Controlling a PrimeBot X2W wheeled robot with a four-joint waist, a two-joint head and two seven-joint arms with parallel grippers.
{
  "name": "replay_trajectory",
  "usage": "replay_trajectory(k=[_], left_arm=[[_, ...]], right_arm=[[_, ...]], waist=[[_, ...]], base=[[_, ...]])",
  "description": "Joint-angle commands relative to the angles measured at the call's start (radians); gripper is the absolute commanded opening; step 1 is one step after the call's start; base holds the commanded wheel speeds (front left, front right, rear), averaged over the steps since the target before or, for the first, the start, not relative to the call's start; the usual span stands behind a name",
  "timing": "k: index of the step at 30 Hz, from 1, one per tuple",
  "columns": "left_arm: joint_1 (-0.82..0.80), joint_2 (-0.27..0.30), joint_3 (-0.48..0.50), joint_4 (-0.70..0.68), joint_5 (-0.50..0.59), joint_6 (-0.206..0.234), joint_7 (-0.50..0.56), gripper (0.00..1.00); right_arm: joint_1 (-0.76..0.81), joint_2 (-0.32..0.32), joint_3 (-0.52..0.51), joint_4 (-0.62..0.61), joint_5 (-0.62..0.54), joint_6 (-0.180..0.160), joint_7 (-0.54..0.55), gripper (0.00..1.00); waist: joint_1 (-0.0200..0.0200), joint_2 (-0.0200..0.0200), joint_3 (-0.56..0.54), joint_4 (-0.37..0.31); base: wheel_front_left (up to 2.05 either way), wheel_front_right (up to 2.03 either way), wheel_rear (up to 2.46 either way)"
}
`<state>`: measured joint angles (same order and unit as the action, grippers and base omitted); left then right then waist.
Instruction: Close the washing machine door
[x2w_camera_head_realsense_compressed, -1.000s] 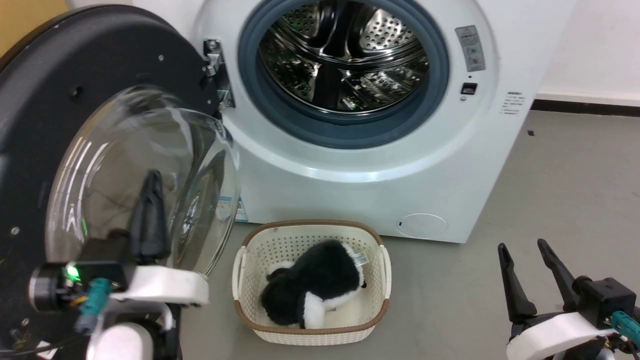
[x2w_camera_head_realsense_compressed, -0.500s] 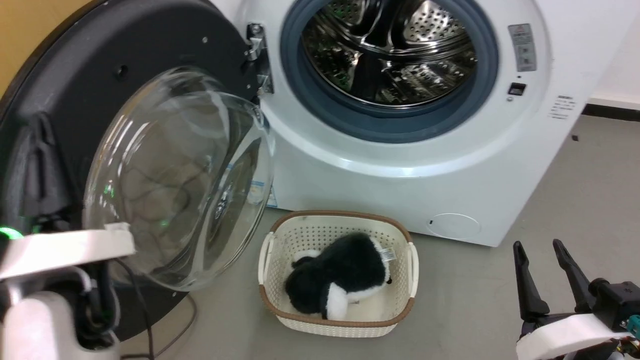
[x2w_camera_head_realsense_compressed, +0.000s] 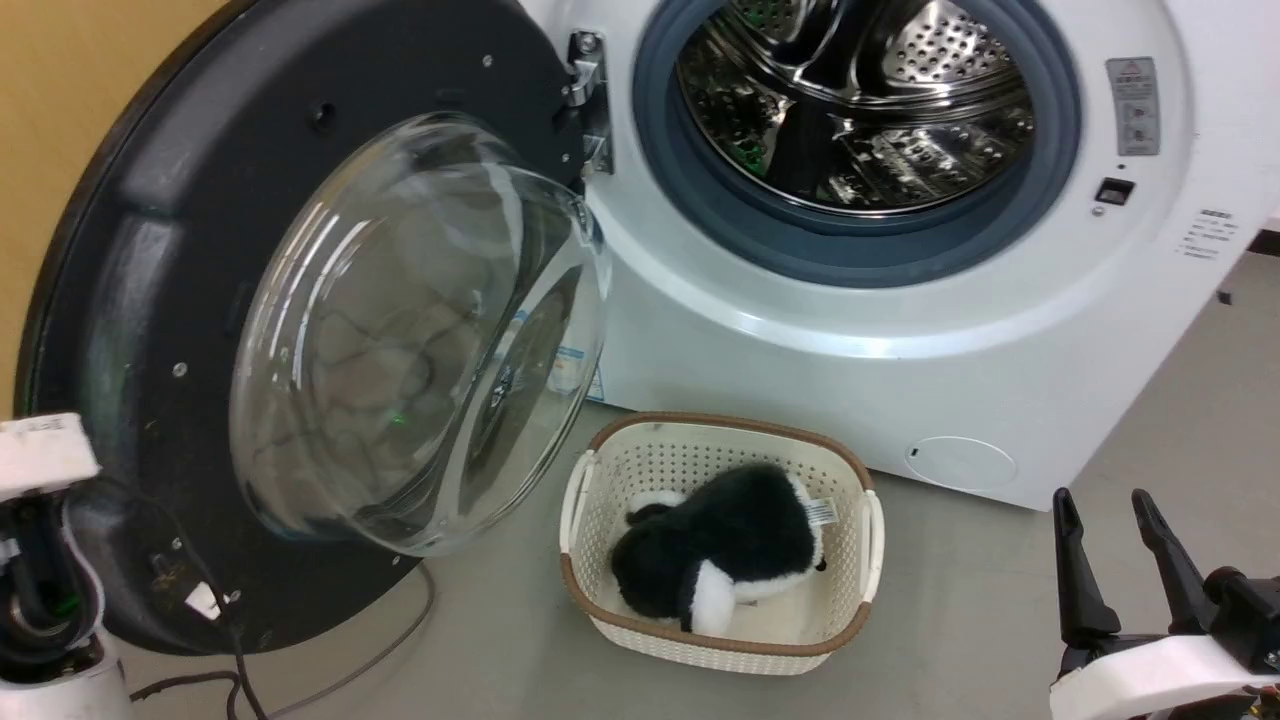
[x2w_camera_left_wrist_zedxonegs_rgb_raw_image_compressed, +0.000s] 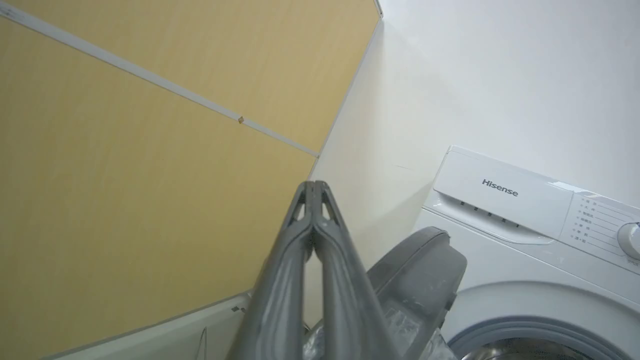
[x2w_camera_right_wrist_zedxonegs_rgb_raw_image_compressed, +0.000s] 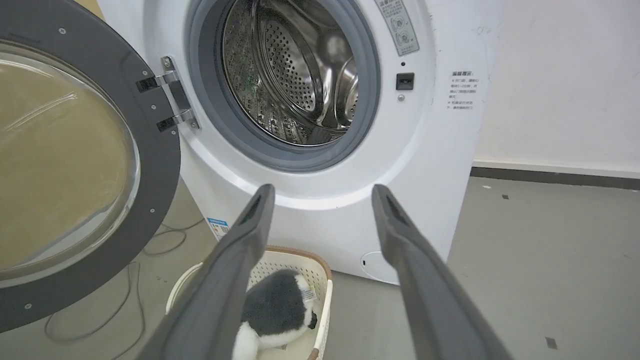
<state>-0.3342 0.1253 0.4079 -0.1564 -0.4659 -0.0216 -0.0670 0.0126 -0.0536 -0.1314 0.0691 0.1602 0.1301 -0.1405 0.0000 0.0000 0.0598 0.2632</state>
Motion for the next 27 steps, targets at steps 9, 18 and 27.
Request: replay_trajectory(k=[9, 18, 27], left_arm=[[-0.015, 0.001, 0.131, 0.111, -0.268, 0.018, 0.146, 0.00], [0.044, 0.011, 0.156, 0.237, -0.482, -0.041, 0.366, 0.00], [0.133, 0.014, 0.102, 0.211, -0.620, -0.079, 0.557, 0.00]], right_arm=[[0.003, 0.002, -0.024, 0.019, 0.033, 0.000, -0.029, 1.00], [-0.001, 0.002, -0.041, 0.020, 0.053, 0.000, -0.048, 1.00], [0.001, 0.003, -0.063, 0.021, 0.070, 0.000, -0.064, 1.00]], waist=[[0.0000, 0.0000, 0.016, 0.037], [0.0000, 0.0000, 0.028, 0.069], [0.0000, 0.0000, 0.033, 0.096]], base=[[0.00, 0.00, 0.00], [0.00, 0.00, 0.00], [0.00, 0.00, 0.00]])
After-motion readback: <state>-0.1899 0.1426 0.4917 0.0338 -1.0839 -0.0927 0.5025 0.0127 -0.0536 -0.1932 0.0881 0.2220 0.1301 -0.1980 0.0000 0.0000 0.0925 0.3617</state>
